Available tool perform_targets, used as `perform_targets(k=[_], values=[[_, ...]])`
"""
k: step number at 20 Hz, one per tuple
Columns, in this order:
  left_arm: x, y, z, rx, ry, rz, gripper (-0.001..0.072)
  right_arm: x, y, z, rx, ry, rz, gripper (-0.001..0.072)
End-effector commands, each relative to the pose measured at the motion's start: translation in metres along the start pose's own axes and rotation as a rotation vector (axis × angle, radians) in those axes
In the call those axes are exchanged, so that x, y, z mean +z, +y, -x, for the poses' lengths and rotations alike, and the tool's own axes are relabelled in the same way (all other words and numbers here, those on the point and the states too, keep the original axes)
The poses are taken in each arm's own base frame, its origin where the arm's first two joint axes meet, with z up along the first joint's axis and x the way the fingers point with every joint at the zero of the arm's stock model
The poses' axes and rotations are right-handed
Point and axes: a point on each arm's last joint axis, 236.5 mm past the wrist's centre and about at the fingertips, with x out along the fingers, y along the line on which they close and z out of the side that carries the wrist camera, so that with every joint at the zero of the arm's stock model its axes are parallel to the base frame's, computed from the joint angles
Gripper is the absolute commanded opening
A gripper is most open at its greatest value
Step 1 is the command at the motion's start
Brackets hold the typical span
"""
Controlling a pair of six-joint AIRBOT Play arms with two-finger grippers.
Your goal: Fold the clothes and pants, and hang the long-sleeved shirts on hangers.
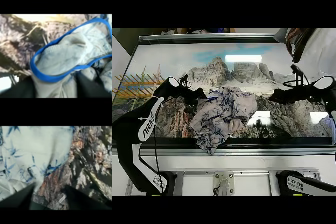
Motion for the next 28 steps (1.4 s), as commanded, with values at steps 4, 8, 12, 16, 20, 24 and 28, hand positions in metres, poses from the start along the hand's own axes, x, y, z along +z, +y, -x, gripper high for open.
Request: perform_targets(k=[4, 8, 12, 16, 20, 24, 28], values=[[0.015, -0.01, 0.006, -0.017, -0.001, -0.022, 0.0018, -0.007, -0.03, -0.08, 0.101, 0.078, -0.302, 0.0717], [0.026, -0.02, 0.019, -0.028, -0.023, -0.052, 0.0018, 0.011, -0.031, -0.12, 0.081, -0.004, -0.332, 0.0716], [0.037, -0.034, 0.031, -0.044, -0.053, -0.081, 0.0018, 0.012, -0.015, -0.148, 0.049, -0.031, -0.276, 0.0645], [0.049, -0.066, 0.073, -0.075, -0.074, -0.162, 0.0017, 0.026, 0.013, -0.132, 0.093, -0.04, -0.117, 0.0014], [0.068, -0.173, 0.235, -0.191, -0.393, -0.399, 0.0017, 0.075, 0.112, -0.003, 0.242, -0.142, 0.191, 0.0014], [-0.018, -0.276, 0.434, -0.406, -0.829, -0.618, 0.0018, 0.062, 0.243, 0.179, 0.309, -0.408, 0.504, 0.0013], [-0.132, -0.299, 0.559, -0.499, -1.206, -0.768, 0.0017, 0.001, 0.315, 0.31, 0.349, -0.695, 0.63, 0.0013]])
